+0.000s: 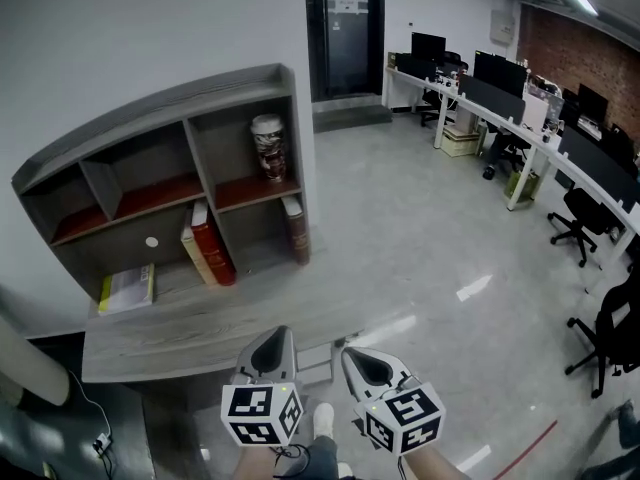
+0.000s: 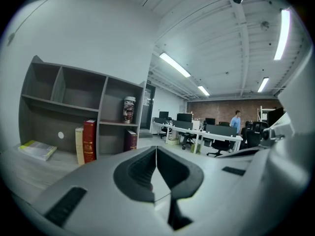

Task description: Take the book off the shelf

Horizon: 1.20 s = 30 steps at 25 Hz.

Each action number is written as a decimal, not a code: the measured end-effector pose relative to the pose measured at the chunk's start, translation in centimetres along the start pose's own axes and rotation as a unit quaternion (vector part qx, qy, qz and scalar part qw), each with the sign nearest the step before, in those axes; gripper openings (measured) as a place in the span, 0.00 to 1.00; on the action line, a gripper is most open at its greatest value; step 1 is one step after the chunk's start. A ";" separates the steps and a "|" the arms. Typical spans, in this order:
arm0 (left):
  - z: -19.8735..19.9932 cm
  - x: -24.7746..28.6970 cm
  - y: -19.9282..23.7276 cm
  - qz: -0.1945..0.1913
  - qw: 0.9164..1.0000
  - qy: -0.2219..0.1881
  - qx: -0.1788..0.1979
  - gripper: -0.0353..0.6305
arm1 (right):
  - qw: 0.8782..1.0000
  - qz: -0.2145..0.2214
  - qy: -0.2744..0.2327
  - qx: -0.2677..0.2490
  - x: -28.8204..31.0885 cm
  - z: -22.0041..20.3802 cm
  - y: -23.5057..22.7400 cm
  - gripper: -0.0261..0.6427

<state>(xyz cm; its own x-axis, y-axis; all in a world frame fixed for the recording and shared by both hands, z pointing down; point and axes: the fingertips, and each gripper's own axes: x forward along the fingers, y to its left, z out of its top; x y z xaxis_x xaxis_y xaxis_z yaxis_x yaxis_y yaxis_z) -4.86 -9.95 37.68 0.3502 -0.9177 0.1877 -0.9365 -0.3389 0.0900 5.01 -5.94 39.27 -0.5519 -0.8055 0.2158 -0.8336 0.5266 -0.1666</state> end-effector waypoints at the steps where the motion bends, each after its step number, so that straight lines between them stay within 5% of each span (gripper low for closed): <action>1: 0.0 0.8 0.2 -0.001 1.000 0.001 0.001 0.07 | 1.000 -0.003 0.001 -0.001 0.6 0.1 -0.4 0.05; 30: -0.8 24.0 9.2 0.002 0.997 0.080 0.004 0.11 | 0.997 -0.035 0.067 0.025 20.0 2.1 -12.1 0.05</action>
<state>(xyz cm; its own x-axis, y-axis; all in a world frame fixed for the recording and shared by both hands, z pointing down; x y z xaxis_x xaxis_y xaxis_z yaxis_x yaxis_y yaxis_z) -5.09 -34.90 43.78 0.3448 -0.8739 0.3426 -0.9376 -0.3380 0.0814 4.15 -28.98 43.58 -0.4931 -0.7947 0.3539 -0.8700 0.4532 -0.1944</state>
